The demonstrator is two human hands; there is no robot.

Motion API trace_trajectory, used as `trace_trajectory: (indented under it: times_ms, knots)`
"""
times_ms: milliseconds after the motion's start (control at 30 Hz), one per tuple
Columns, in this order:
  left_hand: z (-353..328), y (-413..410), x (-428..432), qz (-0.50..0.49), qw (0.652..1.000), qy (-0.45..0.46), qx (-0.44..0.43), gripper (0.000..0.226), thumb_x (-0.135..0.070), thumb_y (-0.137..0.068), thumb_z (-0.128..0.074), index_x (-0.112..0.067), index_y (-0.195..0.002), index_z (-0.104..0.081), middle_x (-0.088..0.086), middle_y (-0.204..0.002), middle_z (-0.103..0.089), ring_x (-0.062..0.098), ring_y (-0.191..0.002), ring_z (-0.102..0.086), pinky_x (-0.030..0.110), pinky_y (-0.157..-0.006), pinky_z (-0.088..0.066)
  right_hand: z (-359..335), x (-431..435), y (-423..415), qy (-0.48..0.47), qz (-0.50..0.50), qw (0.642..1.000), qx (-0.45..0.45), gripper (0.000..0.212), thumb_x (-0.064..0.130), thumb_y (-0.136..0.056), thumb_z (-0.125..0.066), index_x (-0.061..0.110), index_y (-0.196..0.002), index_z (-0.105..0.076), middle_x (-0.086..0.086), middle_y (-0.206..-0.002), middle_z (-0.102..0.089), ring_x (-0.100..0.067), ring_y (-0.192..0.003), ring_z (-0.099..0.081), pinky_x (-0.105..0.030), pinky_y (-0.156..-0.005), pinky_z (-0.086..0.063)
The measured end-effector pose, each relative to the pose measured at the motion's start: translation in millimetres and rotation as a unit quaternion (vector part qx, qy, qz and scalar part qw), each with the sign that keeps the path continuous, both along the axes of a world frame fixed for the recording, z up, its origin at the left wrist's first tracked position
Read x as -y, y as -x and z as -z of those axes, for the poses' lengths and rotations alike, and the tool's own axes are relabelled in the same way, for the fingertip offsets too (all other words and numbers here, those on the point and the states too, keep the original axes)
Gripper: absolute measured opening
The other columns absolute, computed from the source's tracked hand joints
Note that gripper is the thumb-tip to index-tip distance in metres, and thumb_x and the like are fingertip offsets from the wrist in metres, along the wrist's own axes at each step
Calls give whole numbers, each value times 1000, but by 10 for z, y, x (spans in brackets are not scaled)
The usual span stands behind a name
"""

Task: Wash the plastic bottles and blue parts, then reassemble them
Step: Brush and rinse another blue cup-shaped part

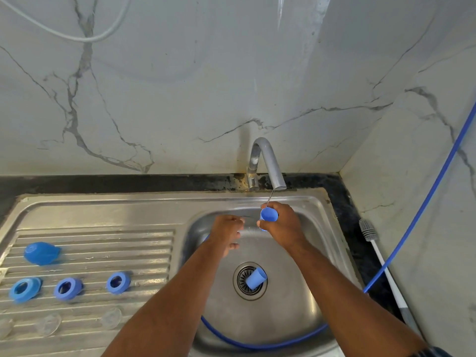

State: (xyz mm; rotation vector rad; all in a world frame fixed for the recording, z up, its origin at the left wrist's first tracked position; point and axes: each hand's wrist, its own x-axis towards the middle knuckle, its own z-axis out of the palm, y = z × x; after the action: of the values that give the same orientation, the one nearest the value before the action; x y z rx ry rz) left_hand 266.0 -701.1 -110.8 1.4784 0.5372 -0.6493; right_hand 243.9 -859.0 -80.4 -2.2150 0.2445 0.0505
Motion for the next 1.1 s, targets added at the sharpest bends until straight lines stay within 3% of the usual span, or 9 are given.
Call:
trace_trajectory:
  times_ms: [100,200,333,500,600,733,833,967,1100]
  knots:
    - [36,-25,-17,0,1000,-15,1,13,-19,-101,-57,-17,-109,-67,5,-108,-68,19,-95,-65,38,-79,-47,-131,-39,-22,39,18,998,52,37,18,-83,-80,17,-117,-65,5,-102,-66,-13,-93,-61,-22,-81,-44]
    - [32,-51,-5,-66,997,11,33,24,5,-100,-49,-8,-91,-67,10,-91,-66,16,-79,-63,22,-65,-55,-101,-138,3,64,7,992,105,36,18,-86,-77,18,-119,-64,7,-104,-66,-9,-95,-61,-22,-84,-47]
    - [46,-45,-29,-65,995,-33,69,28,14,-95,-50,-7,-88,-67,13,-89,-64,21,-78,-59,22,-62,-57,-32,-159,32,27,-13,999,20,35,8,-82,-72,19,-114,-66,6,-99,-68,-14,-96,-66,-23,-81,-48]
    - [99,-50,-122,3,989,-100,111,40,7,-74,-83,-9,-109,-71,2,-97,-69,14,-86,-64,33,-90,-55,-122,-184,-11,-8,38,997,73,31,9,-84,-70,19,-114,-65,4,-103,-67,-13,-94,-63,-25,-83,-50]
    - [140,-47,-95,-8,989,-97,108,39,4,-74,-84,-10,-108,-70,0,-95,-70,13,-83,-67,31,-84,-59,-93,-189,-21,7,-6,1000,22,38,5,-82,-70,16,-118,-66,4,-109,-65,-14,-101,-62,-25,-88,-48]
    - [69,-49,-37,-45,996,23,68,3,-6,-95,-68,-8,-97,-67,11,-96,-70,21,-88,-71,27,-76,-61,-126,-191,-50,-24,36,998,52,38,4,-82,-70,19,-116,-65,5,-106,-66,-9,-93,-62,-11,-73,-44]
    - [85,-57,-16,-52,998,22,35,11,-10,-98,-62,-11,-88,-64,12,-89,-61,24,-85,-58,38,-85,-59,-104,-211,-43,-13,-12,1000,14,46,-1,-80,-69,19,-120,-66,6,-112,-66,-12,-102,-62,-8,-75,-41]
    - [75,-73,-27,-30,999,32,13,12,-15,-101,-59,-9,-109,-66,11,-100,-69,23,-89,-63,32,-77,-59,-151,-127,-89,-64,43,996,56,31,3,-83,-71,18,-109,-68,3,-100,-69,-11,-90,-65,-16,-75,-48]
    - [106,-83,-14,-39,999,38,7,22,-15,-101,-60,-3,-117,-67,16,-105,-71,26,-93,-67,31,-78,-60,-85,-109,-55,-46,-6,999,2,46,-2,-75,-70,23,-114,-68,5,-109,-69,-10,-96,-63,-18,-82,-48]
